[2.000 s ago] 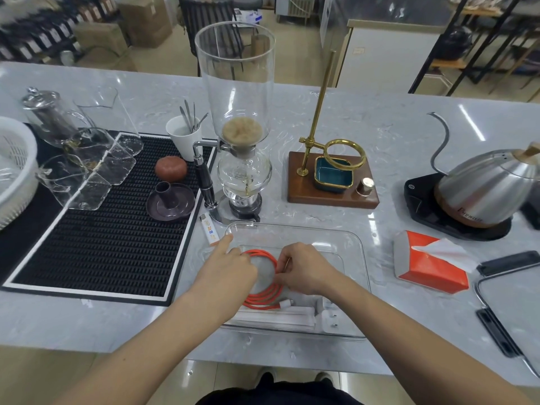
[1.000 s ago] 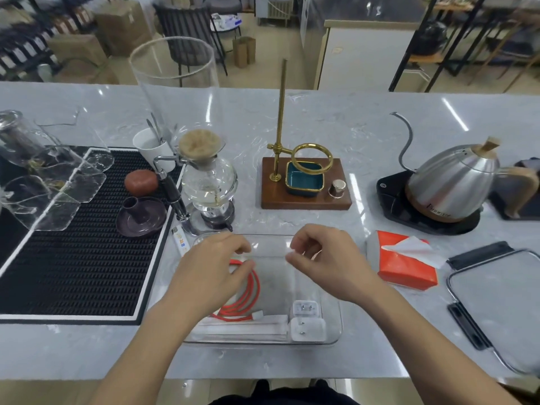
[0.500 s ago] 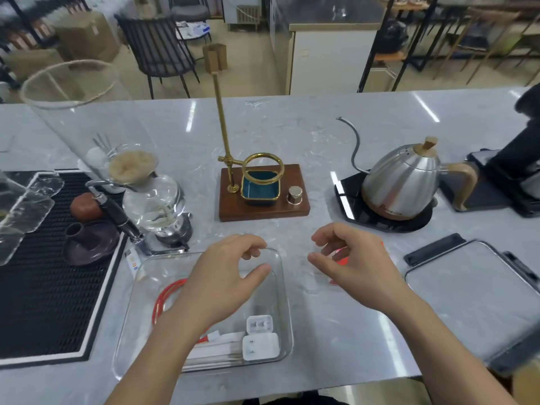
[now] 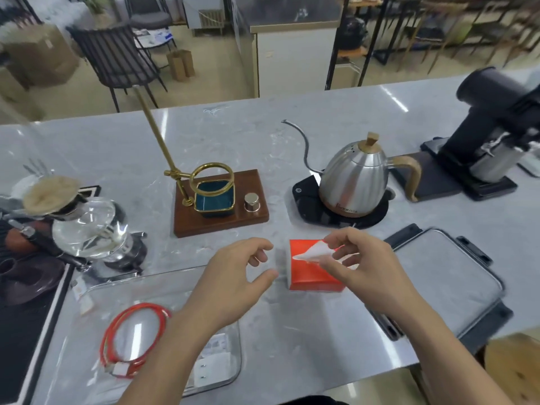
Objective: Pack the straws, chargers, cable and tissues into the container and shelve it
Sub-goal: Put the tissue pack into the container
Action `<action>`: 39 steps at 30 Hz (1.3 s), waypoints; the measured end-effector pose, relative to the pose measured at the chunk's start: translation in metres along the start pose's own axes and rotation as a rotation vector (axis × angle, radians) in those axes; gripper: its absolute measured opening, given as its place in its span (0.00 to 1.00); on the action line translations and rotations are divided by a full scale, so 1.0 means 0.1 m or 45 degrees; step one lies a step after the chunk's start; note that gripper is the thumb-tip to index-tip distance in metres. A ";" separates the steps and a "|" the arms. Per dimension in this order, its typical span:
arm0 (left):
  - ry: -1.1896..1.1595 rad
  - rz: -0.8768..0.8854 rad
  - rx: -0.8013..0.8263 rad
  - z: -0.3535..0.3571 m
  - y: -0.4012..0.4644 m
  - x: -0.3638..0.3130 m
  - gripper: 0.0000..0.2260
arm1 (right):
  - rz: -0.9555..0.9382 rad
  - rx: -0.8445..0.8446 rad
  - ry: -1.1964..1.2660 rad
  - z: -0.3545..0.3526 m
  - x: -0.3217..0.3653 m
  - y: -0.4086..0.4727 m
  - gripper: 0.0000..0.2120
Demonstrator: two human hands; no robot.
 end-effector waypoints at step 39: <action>-0.032 -0.303 0.435 1.07 0.36 0.21 0.48 | 0.243 0.331 -0.196 0.28 -1.00 0.18 0.52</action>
Point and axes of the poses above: each hand's wrist, its own y-axis towards the middle knuckle, its own z-axis out of the palm, x = y × z, the point moved 7 cm from there along y, towards the middle knuckle, and after that the axes turned 7 degrees about -x, right-handed, at the moved point
